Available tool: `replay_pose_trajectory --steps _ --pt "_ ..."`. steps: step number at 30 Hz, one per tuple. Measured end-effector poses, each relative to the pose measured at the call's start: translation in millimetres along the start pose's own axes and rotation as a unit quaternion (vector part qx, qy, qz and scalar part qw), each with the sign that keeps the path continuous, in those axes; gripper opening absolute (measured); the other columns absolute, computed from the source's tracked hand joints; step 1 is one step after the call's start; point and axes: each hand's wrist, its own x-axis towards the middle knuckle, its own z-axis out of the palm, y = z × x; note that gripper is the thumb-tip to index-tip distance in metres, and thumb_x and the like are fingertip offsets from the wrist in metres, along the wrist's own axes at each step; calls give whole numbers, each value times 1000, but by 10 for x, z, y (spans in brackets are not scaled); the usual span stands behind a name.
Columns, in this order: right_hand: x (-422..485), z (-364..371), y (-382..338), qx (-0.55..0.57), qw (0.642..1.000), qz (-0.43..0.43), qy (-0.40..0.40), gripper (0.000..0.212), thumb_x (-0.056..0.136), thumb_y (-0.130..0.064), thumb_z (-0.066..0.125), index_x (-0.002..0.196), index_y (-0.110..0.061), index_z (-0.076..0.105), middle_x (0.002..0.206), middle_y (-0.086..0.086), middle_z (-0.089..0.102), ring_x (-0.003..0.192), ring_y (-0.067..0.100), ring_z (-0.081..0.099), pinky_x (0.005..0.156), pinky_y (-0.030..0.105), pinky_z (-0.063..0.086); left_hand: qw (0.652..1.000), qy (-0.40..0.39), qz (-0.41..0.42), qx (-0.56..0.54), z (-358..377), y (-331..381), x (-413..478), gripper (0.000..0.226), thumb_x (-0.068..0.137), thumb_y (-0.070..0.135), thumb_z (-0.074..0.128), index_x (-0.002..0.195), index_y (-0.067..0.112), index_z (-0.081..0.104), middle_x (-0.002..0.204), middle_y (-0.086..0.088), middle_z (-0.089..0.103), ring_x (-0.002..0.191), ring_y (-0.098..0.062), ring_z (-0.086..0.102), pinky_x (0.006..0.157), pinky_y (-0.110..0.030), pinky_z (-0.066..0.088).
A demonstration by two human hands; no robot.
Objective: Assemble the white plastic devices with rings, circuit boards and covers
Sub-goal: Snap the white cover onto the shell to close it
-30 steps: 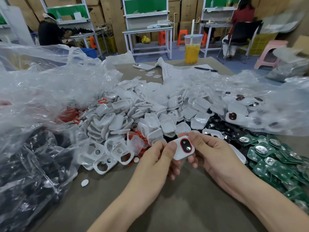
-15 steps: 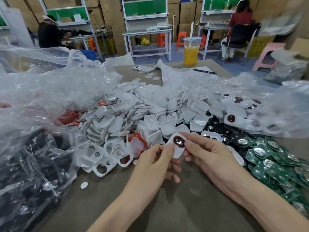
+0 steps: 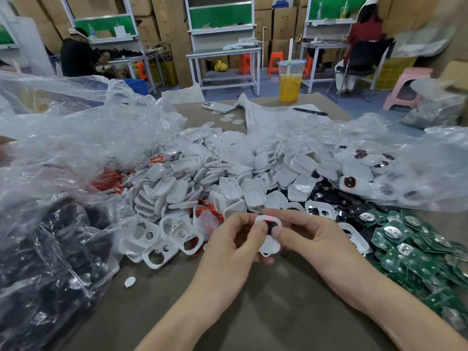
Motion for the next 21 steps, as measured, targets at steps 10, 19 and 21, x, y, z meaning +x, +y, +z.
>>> replay_pose_trajectory --steps 10,19,21 --pt "53 -68 114 21 1000 8 14 36 78 -44 74 114 -36 74 109 0 76 107 18 70 99 38 51 1000 -23 15 -10 1 20 -24 9 99 21 65 103 23 72 97 -1 77 78 -15 73 71 -30 60" --pt "63 -45 118 53 998 15 18 41 77 -39 78 118 -37 73 116 0 74 115 28 67 108 52 46 995 -22 49 83 -3 11 -50 34 98 13 64 114 43 67 98 5 75 80 -15 69 81 -34 59" --pt "61 -37 104 45 999 9 25 36 80 -35 75 115 -37 74 113 -1 76 112 21 69 106 46 48 996 -19 49 78 10 13 -53 35 98 11 63 119 39 66 103 8 75 86 -14 71 81 -36 60"
